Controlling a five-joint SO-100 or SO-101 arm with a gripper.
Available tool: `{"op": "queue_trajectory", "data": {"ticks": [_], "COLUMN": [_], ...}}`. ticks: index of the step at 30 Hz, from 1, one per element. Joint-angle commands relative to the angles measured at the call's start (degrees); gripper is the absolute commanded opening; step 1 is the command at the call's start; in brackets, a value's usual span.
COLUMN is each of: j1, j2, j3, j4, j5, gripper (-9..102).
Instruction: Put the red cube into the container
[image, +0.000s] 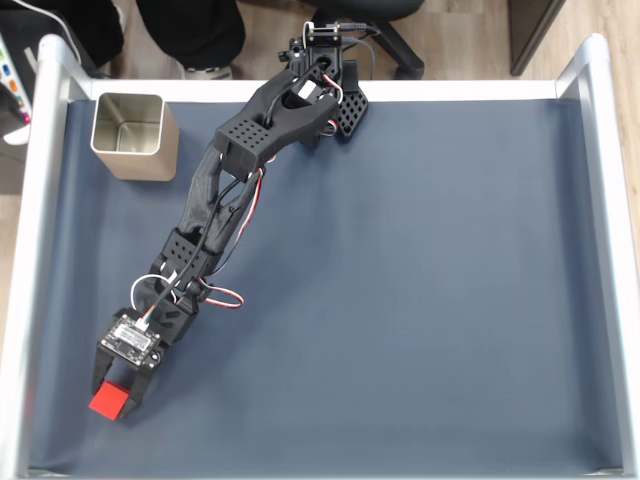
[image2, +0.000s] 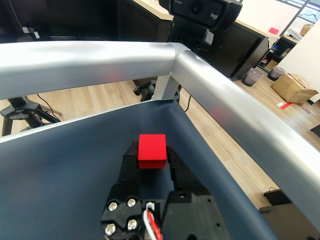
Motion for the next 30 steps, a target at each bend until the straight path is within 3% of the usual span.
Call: {"op": "queue_trajectory", "data": {"ticks": [1,11,18,30], "j1": [-0.2,-3.1,-4.8,2.5], "j2": [2.7,22.8,42.5,79.4], "j3": [-0.6,15.8,27.1,45.1], "j4": [0.5,11.3,24.8,47.2], "j5": [1.3,8.7,12.5,8.4], "gripper": [0,0,0,0]}}
